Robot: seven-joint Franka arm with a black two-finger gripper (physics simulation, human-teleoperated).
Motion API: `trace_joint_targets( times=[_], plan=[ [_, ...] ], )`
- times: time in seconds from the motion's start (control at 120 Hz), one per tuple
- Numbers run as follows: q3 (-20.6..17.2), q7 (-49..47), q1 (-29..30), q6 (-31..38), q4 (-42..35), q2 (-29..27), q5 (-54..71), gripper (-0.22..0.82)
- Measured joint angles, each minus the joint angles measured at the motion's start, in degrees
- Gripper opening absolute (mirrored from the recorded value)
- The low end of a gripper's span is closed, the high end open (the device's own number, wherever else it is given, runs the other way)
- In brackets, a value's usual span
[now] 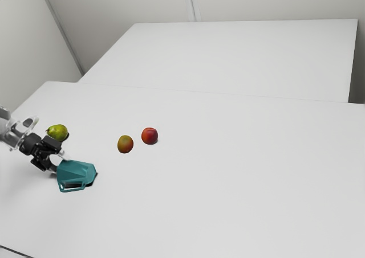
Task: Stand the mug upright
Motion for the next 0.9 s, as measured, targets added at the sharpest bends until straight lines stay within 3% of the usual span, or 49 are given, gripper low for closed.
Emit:
trace_joint_targets(
  times=[0.533,0.75,0.9],
  plan=[
    [-2.08,0.52,-0.86,0.3,-5.4,-3.83,-0.17,0.53],
    [-2.66,0.04,-1.06,0.28,-5.81,-5.59,-0.25,0.21],
    [-4.55,-0.66,-1.21,-0.07,-5.78,-6.92,-0.26,0.09]
  ],
)
